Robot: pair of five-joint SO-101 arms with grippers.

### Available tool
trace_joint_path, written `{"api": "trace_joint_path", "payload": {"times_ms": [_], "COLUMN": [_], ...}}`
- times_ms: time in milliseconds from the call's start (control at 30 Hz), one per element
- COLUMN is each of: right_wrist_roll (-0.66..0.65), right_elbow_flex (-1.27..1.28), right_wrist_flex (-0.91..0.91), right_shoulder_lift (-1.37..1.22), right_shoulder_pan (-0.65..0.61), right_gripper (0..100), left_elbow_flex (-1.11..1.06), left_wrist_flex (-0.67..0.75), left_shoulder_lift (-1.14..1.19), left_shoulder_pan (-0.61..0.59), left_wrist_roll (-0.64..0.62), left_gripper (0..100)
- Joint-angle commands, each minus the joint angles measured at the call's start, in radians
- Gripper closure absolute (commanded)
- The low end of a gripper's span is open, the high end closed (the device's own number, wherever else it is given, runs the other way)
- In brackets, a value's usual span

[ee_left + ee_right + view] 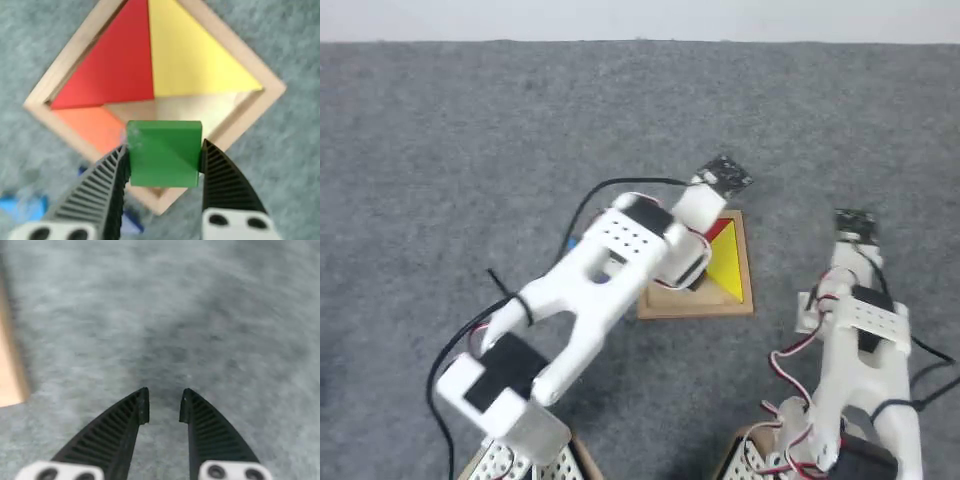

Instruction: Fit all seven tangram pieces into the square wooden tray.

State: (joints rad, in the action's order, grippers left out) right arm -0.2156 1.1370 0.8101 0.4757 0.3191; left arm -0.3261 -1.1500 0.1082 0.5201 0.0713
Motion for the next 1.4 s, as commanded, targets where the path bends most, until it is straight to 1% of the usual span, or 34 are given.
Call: {"api": "trace_joint_path", "payload": {"times_ms": [0, 167, 300, 633, 933, 1167, 1367], "right_wrist_roll": [0.018, 0.026, 0.025, 0.017, 0.017, 0.017, 0.017], "right_elbow_flex": [-0.054, -0.044, -0.009, 0.002, 0.002, 0.002, 0.002], "right_wrist_flex": [-0.015, -0.013, -0.016, -0.016, -0.016, -0.015, -0.015], "right_shoulder_lift": [0.039, 0.085, 0.139, 0.151, 0.151, 0.151, 0.151], "right_shoulder_pan": [0.021, 0.021, 0.019, -0.024, -0.025, -0.027, -0.027], "right_gripper": [87.4, 87.4, 87.4, 87.4, 87.4, 87.4, 87.4], "left_elbow_flex": [0.058, 0.062, 0.062, 0.062, 0.064, 0.082, 0.128], "left_wrist_flex": [0.072, 0.11, 0.121, 0.107, 0.107, 0.114, 0.109], "left_shoulder_lift": [0.038, 0.103, 0.14, 0.117, 0.115, 0.124, 0.115], "left_shoulder_pan": [0.044, 0.049, 0.049, 0.046, 0.037, -0.051, -0.041], "left_wrist_roll": [-0.048, -0.048, -0.048, -0.049, -0.049, -0.035, -0.032], "left_gripper": [89, 89, 84, 76, 76, 76, 76]}}
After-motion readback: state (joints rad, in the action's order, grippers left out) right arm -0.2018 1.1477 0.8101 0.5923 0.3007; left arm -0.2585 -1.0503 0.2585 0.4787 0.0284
